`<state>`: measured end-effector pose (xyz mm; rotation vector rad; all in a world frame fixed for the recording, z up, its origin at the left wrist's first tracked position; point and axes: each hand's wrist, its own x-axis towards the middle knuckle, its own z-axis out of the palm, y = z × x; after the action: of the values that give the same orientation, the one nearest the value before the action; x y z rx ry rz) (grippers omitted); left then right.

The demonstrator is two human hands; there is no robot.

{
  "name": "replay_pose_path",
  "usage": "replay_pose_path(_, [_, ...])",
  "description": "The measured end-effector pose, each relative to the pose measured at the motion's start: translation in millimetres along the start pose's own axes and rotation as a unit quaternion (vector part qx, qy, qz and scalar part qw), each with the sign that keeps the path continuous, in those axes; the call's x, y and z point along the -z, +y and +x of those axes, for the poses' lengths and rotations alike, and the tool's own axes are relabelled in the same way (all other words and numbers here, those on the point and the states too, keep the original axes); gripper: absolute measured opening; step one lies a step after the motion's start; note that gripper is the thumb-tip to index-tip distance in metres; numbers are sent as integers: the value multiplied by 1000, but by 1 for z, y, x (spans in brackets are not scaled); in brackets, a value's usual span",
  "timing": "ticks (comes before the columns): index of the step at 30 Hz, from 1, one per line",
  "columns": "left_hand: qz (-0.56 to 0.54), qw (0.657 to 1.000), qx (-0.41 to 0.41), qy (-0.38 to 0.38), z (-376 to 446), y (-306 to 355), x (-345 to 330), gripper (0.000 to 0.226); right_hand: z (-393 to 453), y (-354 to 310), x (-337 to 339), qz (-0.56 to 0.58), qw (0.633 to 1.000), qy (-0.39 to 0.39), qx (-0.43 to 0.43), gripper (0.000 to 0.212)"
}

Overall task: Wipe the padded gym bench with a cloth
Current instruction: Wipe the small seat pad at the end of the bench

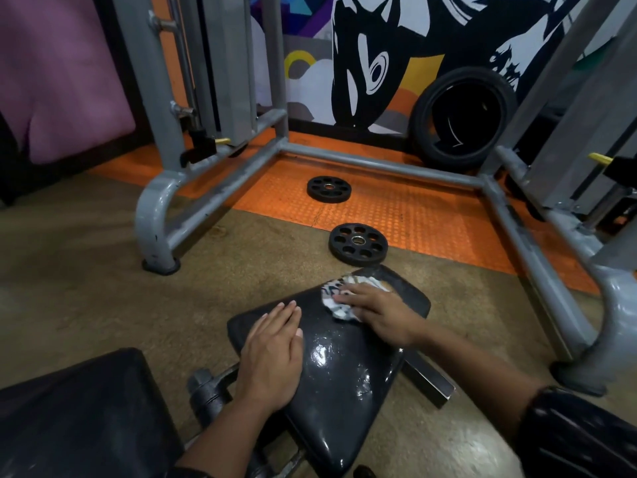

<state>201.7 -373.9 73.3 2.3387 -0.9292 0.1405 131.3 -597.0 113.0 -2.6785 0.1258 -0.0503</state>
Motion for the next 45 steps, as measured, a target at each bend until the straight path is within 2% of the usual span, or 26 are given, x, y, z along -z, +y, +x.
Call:
replay_pose_path(3, [-2,1000,3,1,1,-1,-1,66,5,33,13,11,995,31,-93,39])
replay_pose_path(6, [-1,1000,8,-6,0,0,0,67,38,25,14,-40,980,77,-178,39])
replay_pose_path(9, [-5,1000,6,0,1,-1,-1,66,28,1,1,-92,988,40,-115,41])
replay_pose_path(12, [-5,1000,5,-3,0,1,-1,68,-33,15,-6,-9,1000,21,-7,41])
replay_pose_path(13, [-6,1000,7,-2,0,2,0,69,-45,26,-1,16,1000,24,-12,40])
replay_pose_path(15, [-6,1000,7,2,0,1,-1,69,-39,45,10,38,994,57,-85,39])
replay_pose_path(17, [-5,1000,6,1,0,2,-2,69,-6,47,13,-11,981,84,-173,39])
replay_pose_path(18, [-6,1000,8,2,0,2,-1,69,11,37,10,-54,977,83,-189,40])
replay_pose_path(21, [-6,1000,8,-2,1,1,1,70,21,3,-8,-106,987,51,-112,42])
replay_pose_path(24, [-3,1000,5,-6,0,2,1,71,-30,7,-13,-2,1000,25,-15,43])
replay_pose_path(25, [-3,1000,8,-5,0,3,1,71,-41,16,-10,22,999,37,-15,43])
replay_pose_path(27, [-4,1000,10,-4,0,2,1,71,-35,36,-3,27,993,84,-82,44])
replay_pose_path(30, [0,1000,11,-4,0,3,0,71,14,42,1,-57,974,83,-204,42])
replay_pose_path(31, [-1,1000,13,-5,0,3,0,71,27,32,-2,-80,973,68,-205,42])
replay_pose_path(33, [-2,1000,14,-4,1,0,0,70,28,10,-13,-98,983,41,-149,42])
replay_pose_path(34, [0,1000,14,-5,1,1,1,71,14,5,-16,-80,991,33,-100,42])
replay_pose_path(36, [2,1000,10,-11,1,2,1,72,-26,8,-14,36,999,34,2,40])
replay_pose_path(37, [3,1000,12,-12,0,2,2,72,-41,16,-7,98,995,25,15,39])
replay_pose_path(38, [5,1000,14,-11,-1,2,1,72,-48,26,2,148,989,29,-6,39])
replay_pose_path(40, [4,1000,12,-10,-1,3,1,72,-35,50,14,192,973,73,-105,42])
replay_pose_path(42, [5,1000,12,-13,-1,3,1,72,0,53,12,106,978,89,-157,38])
replay_pose_path(45, [5,1000,16,-17,-1,3,3,72,28,23,-5,-50,988,92,-114,40])
